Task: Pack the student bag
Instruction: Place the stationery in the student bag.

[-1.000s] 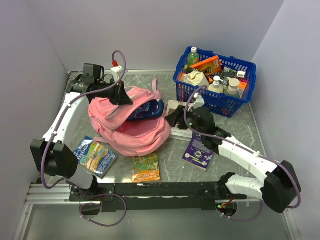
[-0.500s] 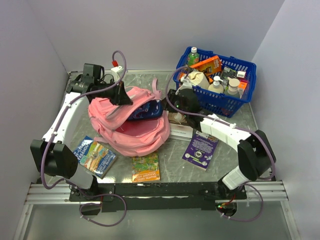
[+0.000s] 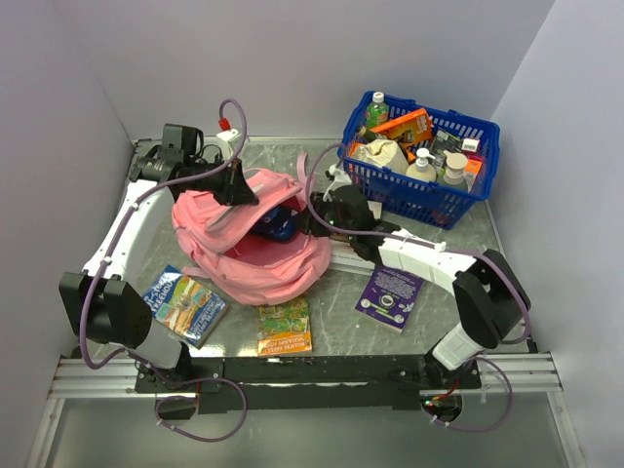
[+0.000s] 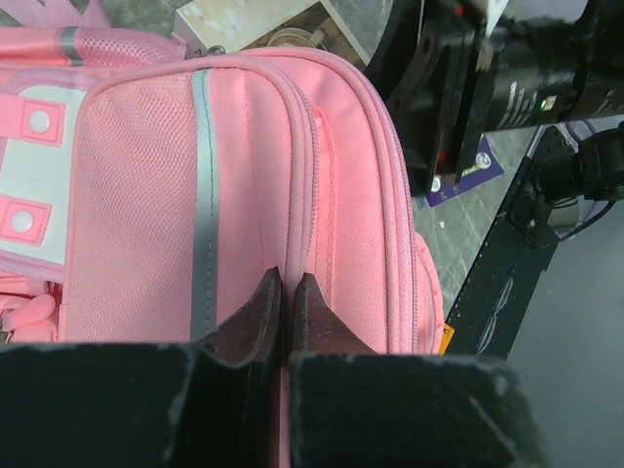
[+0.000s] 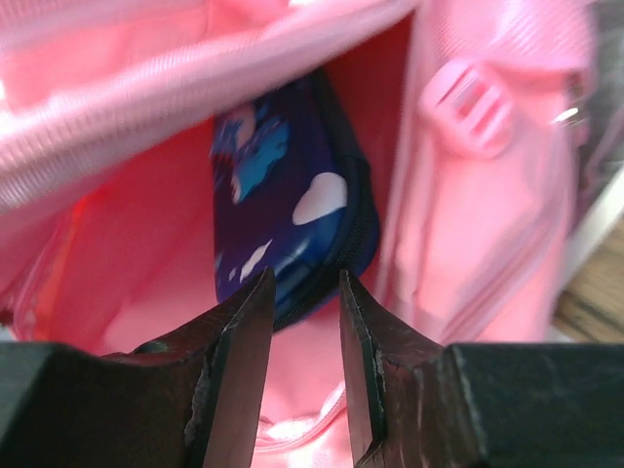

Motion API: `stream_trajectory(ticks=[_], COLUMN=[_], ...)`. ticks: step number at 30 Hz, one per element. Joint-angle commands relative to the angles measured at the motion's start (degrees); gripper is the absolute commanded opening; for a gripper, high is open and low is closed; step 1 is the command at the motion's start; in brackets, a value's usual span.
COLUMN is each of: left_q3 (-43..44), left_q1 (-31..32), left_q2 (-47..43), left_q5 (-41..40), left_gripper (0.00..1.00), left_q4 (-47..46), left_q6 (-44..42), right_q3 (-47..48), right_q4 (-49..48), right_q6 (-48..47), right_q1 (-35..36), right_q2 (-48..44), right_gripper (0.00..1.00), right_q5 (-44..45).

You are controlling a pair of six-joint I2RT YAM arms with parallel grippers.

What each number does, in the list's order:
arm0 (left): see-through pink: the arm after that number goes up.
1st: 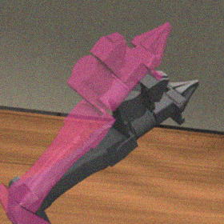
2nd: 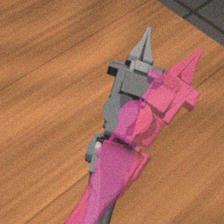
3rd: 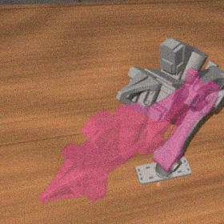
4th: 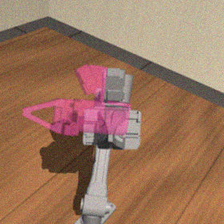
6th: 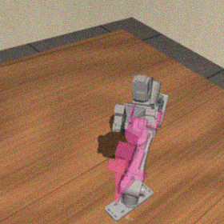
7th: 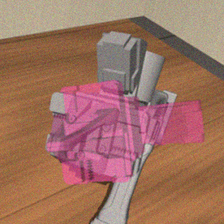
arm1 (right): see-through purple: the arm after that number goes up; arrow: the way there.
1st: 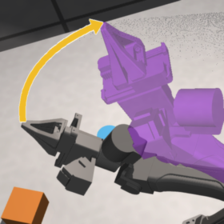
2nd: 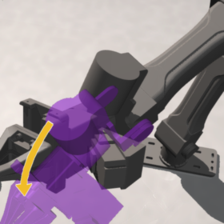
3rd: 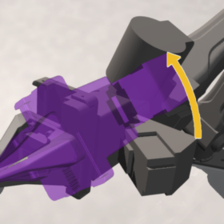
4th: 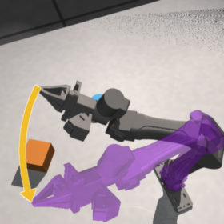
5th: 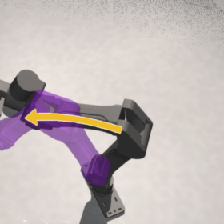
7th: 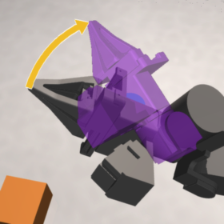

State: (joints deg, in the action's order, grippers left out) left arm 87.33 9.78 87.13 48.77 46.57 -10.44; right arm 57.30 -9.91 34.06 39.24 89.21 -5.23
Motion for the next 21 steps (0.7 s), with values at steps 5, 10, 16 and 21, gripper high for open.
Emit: stream_trajectory(ticks=[5,10,16,21], left_q3=[2.5,1.7,-1.8,-3.3], left_q1=[0.2,0.4,1.1,5.3], left_q2=[-2.8,-2.6,-1.1,1.8], left_q5=[5.4,4.7,3.6,0.9], left_gripper=[0.01,0.01,0.01,0.06], left_q4=[-6.0,-6.1,-9.3,-10.8], left_q6=[0.2,0.0,0.7,0.9], right_q3=[7.4,2.9,-10.6,-11.1], right_q4=[-2.6,-4.8,-6.3,-1.2], right_q6=[0.0,-2.9,-10.6,-16.9], right_q1=[2.8,4.1,8.3,15.9], right_q2=[7.9,0.8,-16.3,-22.3], right_gripper=[0.40,0.64,0.72,0.72], right_q5=[-3.5,3.1,5.1,11.9])
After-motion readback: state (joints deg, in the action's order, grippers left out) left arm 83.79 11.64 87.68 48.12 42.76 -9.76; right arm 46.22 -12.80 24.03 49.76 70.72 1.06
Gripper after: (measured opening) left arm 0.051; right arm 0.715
